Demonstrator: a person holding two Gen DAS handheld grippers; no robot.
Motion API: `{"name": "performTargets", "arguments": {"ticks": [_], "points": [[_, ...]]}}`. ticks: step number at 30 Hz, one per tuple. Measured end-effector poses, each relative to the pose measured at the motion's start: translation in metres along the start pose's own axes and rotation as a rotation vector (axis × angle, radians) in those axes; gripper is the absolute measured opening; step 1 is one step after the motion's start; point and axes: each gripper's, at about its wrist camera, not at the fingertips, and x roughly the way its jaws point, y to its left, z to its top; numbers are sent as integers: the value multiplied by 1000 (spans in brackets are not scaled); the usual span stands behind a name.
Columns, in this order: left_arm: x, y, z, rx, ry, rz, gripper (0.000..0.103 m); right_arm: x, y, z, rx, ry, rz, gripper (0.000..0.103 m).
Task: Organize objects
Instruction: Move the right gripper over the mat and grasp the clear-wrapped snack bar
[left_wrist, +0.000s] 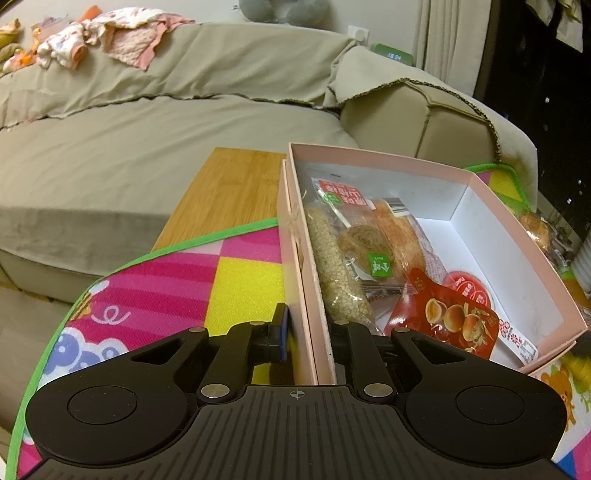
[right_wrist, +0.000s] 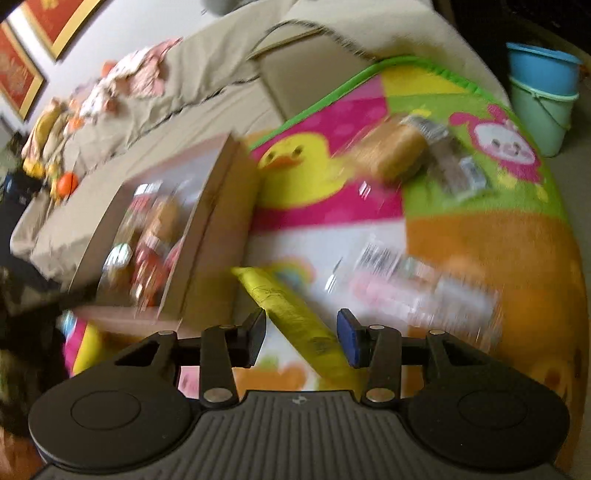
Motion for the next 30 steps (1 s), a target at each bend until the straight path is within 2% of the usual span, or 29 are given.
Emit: {"name": "performTargets", "arguments": {"ticks": [2,4,5,12,14,17,21,24,26,27,29,30], "points": [[0,0,0,-1,0,0,14,-12,10,-13,-46,-20,-19,50],[0,0,0,0,0,0,14,-22,22,-22,-128,-55,-93,63],[0,0,0,0,0,0,14,-25,25,-26,-151,-64,-115,65],[0,0,0,0,0,0,15,-19,32,-46,-174,-25,-113,62],[0,0,0,0,1,0,14,-14,36,-48,-184,-35,-164,51],[0,0,0,1,1,-1,15,-6,32,-41,-151,-55,-272,43],[-1,1,0,-3,0,-1,15,-10,22,-35,-47,-79,-274,43],[-1,1,0,-3,0,-1,15,-13,23,-38,-46,-49,-182,45],[-1,1,0,-2,-1,-1,15,-17,29,-41,-72,-42,-121,49],[-1,1,0,-2,-1,-1,15,-21,33,-40,-108,-64,-119,51],[-1,1,0,-1,0,0,15,-29,39,-37,-186,-127,-166,67],[-1,1,0,-1,0,0,15,-31,40,-34,-233,-165,-204,71]]}}
